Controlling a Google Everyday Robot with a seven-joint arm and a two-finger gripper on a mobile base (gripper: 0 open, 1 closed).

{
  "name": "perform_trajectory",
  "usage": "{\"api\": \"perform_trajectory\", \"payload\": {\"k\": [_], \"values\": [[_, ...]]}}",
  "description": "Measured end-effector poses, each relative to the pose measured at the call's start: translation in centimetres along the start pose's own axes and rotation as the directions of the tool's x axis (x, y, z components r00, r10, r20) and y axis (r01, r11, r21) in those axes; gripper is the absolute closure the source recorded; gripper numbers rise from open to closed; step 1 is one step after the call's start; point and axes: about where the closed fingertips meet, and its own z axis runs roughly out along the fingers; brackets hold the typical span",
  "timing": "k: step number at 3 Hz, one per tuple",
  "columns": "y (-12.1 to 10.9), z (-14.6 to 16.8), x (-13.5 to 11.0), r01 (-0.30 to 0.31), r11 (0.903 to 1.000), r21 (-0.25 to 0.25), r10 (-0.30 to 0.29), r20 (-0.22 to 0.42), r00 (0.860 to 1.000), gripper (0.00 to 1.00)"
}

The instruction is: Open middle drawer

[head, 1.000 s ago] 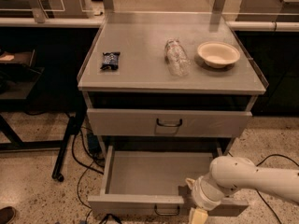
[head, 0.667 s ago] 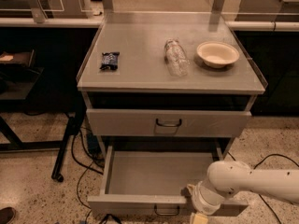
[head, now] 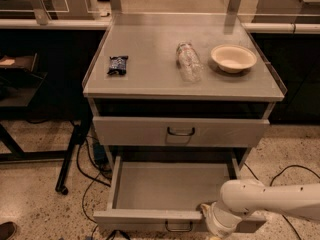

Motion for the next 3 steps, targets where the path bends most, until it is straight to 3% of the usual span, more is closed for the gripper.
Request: {"api": "perform_trajectory", "payload": {"k": [1,2,3], "values": [[0.0,-0.2,-0.1,0.000,1.0000,0.000,0.000,0.000,1.000,0.00],[2.3,-3.2,0.4,-0.002,0.9998,0.021,0.001,0.013,1.000,0.00],[6.3,-8.1,1.3,-0.023,0.9988,0.043,0.021,0.052,0.998,0.00]]}}
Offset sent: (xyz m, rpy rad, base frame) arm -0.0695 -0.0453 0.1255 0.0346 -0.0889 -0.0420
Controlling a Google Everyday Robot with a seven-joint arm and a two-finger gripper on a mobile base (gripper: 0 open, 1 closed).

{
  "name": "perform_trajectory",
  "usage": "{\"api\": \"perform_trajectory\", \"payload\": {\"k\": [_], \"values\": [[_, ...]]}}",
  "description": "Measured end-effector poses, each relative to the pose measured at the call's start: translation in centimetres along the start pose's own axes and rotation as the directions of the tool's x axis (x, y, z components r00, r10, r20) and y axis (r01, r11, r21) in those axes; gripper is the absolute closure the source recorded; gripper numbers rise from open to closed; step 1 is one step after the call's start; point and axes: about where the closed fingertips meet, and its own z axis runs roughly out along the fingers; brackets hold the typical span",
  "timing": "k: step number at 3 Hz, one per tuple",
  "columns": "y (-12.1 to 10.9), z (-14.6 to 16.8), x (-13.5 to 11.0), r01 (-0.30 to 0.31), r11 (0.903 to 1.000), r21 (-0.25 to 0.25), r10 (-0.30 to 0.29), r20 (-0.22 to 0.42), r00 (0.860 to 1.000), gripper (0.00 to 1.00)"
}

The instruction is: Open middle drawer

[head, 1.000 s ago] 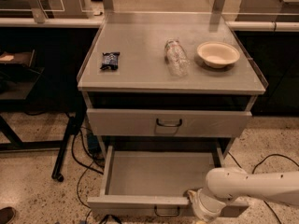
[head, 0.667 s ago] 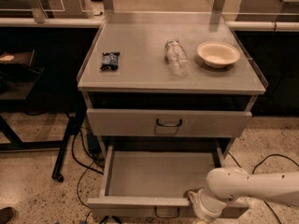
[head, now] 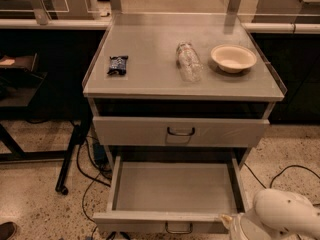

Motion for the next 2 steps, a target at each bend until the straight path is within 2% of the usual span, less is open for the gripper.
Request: {"api": "perform_trajectory", "payload": {"k": [1,2], "values": [[3.14,-3.63,1.07,-0.045,0.9984,0.034,0.044,0.028,0.999,0.00],[3.06,-3.38,1.03,-0.042,0.9986,0.031,0.042,0.026,0.999,0.00]]}}
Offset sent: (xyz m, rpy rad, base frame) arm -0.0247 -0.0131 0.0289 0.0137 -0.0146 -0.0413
